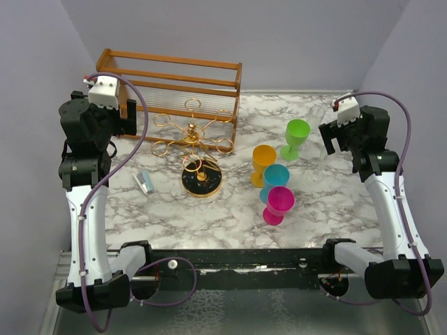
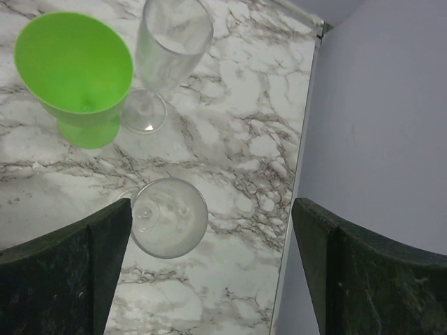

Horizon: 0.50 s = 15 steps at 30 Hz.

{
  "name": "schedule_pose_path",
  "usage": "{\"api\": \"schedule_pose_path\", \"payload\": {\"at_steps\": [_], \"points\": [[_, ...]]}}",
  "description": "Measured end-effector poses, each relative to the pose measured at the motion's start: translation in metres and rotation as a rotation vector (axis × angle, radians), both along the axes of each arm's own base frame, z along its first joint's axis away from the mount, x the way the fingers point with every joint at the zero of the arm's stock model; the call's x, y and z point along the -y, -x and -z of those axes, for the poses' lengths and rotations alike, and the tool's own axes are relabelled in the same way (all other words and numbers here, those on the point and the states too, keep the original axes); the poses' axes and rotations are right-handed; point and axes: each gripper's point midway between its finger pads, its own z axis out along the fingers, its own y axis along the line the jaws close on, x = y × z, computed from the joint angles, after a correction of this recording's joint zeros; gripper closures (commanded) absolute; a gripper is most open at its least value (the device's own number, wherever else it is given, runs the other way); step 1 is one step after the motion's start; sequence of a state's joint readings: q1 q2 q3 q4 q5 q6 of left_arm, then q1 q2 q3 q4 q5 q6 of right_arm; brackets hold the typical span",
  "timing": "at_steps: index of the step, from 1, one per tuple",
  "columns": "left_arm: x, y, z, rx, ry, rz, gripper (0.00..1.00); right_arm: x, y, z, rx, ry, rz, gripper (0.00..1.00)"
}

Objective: Place the wine glass upside down on the wine glass rack

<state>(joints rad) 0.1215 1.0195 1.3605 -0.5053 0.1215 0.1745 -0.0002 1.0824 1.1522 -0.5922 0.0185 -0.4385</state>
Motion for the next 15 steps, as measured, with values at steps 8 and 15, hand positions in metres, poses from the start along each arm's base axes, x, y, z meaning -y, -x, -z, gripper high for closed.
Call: {"api": "schedule_pose_path", "payload": {"at_steps": [8,15], "points": [[-0.005,-0.001,0.002,-0.006,0.001,-0.013,0.01,0.029,0.009,0.022,-0.052,-0.064,0.122,0.25],[-0.006,-0.003,0.004,-0.012,0.002,-0.015,0.01,0.027,0.007,0.031,-0.079,-0.104,0.122,0.41]]}}
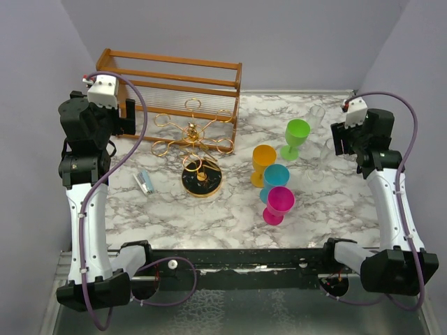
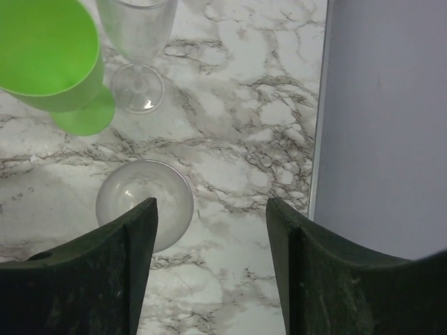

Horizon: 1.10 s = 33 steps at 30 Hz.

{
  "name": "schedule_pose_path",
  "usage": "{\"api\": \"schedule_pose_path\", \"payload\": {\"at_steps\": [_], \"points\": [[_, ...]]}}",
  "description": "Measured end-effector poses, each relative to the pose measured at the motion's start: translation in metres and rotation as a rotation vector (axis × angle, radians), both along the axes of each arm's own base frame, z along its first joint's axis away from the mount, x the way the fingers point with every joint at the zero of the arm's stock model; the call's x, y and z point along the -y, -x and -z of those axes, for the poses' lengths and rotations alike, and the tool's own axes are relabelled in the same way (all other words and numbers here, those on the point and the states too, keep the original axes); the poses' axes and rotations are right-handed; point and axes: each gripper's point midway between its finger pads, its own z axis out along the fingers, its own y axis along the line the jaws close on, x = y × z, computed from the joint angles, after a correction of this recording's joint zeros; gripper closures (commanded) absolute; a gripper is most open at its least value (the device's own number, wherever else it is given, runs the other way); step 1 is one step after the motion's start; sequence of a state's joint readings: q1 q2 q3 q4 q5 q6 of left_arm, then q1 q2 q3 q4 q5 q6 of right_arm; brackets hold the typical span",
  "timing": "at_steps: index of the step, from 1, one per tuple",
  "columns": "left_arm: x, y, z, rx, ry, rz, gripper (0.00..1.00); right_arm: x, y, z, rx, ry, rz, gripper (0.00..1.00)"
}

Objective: Place the wine glass upside down on the wine glass rack

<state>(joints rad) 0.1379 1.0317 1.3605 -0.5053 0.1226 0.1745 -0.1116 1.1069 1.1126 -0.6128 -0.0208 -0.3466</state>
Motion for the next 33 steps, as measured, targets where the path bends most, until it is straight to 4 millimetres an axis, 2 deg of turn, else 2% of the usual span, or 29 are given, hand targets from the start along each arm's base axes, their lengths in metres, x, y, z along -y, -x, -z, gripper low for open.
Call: {"api": "schedule_pose_path", "payload": {"at_steps": [7,10,15,25,33], "points": [[0.000,0.000,0.000,0.000,0.000,0.000,0.01,-0.005,-0.004,0.023,-0.078,-0.033,-0.016,0.61],[0.000,0.000,0.000,0.000,0.000,0.000,0.01,-0.006,-0.006,0.029,-0.099,-0.041,-0.020,0.67],[-0.002,0.000,0.000,-0.001,-0.001,-0.005,0.01,-0.009,-0.009,0.032,-0.108,-0.054,-0.036,0.74],[-0.003,-0.003,0.014,-0.031,0.004,-0.007,0.01,-0.014,-0.009,0.036,-0.122,-0.077,-0.053,0.82],[-0.003,-0.003,0.014,-0.031,0.003,-0.007,0.01,-0.014,-0.009,0.035,-0.119,-0.080,-0.054,0.99]]}}
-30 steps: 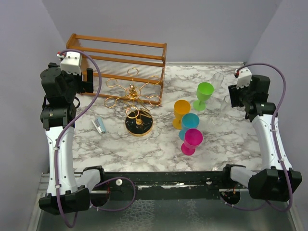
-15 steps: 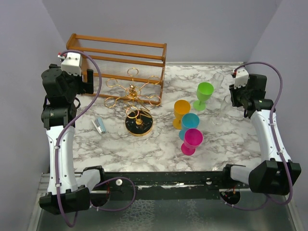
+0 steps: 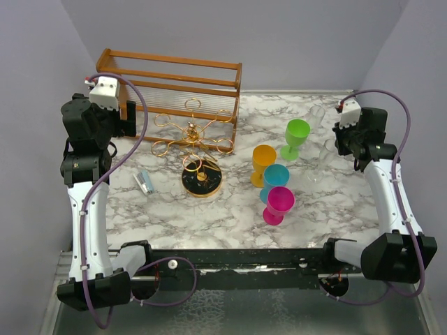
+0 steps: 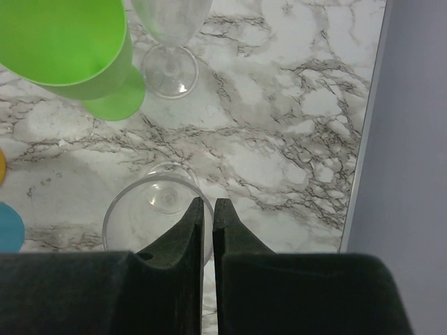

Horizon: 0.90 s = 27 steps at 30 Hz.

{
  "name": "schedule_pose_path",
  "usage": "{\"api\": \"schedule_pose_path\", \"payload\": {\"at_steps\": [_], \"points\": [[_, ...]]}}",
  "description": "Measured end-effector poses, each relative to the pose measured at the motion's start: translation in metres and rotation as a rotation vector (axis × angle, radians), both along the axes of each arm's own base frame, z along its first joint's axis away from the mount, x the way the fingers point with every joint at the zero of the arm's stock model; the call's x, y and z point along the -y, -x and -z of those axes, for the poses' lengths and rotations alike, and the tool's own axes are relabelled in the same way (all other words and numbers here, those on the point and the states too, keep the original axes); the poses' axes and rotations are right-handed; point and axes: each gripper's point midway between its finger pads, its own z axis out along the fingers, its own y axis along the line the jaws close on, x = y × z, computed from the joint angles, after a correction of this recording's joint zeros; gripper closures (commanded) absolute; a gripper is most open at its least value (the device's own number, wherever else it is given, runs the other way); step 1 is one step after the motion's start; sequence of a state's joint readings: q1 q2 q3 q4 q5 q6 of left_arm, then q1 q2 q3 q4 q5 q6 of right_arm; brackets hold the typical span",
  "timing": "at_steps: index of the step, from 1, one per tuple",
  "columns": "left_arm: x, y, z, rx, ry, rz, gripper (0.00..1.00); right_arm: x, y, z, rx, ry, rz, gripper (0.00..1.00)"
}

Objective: Place the wine glass upside down on the wine glass rack

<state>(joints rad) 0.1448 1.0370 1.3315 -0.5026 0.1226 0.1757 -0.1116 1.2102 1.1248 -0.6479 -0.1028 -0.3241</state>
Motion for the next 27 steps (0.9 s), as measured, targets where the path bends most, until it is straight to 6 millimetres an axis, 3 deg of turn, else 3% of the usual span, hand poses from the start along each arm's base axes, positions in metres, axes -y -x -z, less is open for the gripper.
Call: {"api": "schedule_pose_path", "payload": {"at_steps": [6,10,20,27], "points": [[0.000,0.000,0.001,-0.001,0.009,-0.002,0.01,0.000,0.002,-0.006,0.004,-0.003,0.003,0.99],[0.001,-0.002,0.002,-0.007,0.025,-0.005,0.01,0.003,-0.002,-0.030,0.042,0.021,0.005,0.99],[0.003,-0.007,-0.023,0.041,0.071,-0.010,0.01,0.037,-0.018,-0.127,0.265,0.205,0.102,0.99],[0.017,-0.018,-0.048,0.081,0.140,0.054,0.01,0.035,-0.028,-0.214,0.473,0.207,0.105,0.99]]}}
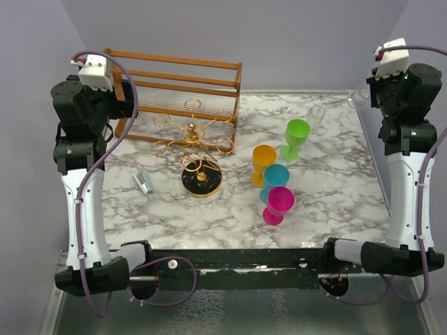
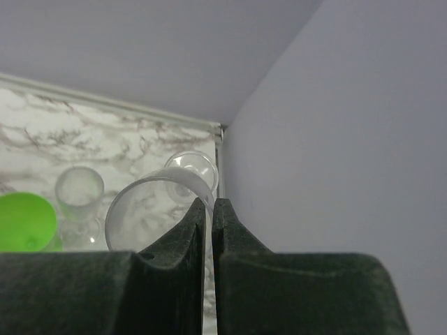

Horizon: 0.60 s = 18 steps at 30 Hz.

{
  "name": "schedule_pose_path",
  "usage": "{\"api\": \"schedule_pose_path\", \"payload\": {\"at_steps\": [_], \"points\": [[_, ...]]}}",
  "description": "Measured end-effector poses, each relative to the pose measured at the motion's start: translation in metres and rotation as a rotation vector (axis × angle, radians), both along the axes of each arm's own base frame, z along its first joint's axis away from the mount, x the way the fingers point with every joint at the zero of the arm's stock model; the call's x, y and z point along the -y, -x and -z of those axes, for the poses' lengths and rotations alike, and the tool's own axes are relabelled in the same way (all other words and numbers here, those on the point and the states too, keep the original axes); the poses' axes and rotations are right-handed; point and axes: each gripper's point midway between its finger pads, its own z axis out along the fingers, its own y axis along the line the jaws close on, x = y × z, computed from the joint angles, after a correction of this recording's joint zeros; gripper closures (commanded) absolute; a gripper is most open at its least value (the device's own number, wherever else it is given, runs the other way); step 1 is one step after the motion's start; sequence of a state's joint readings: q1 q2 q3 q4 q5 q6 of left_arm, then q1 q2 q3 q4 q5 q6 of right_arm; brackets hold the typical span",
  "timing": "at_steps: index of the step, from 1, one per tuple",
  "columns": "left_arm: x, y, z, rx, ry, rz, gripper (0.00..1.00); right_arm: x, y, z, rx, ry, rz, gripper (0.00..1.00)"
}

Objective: Place the wine glass upside down on the wine glass rack

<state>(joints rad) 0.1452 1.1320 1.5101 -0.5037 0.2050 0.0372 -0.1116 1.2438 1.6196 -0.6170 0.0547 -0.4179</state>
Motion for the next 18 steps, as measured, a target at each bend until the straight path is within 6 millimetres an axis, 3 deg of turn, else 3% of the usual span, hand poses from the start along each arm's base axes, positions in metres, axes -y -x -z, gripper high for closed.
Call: {"api": "schedule_pose_path", "payload": {"at_steps": [3,8,12,18], "points": [[0.008,-0.005,-0.007,0.010,0.033,0.039,0.02,-0.015,-0.005,-0.032,0.076,-0.047,-0.073,0.99],[0.021,-0.013,-0.016,0.022,0.083,0.104,0.03,-0.042,-0.015,-0.061,0.132,-0.129,-0.208,0.99],[0.033,-0.020,-0.024,0.038,0.118,0.174,0.05,-0.071,-0.022,-0.062,0.122,-0.221,-0.348,0.99],[0.055,-0.036,-0.037,0.063,0.200,0.292,0.09,-0.124,-0.016,-0.060,0.084,-0.417,-0.610,0.99]]}}
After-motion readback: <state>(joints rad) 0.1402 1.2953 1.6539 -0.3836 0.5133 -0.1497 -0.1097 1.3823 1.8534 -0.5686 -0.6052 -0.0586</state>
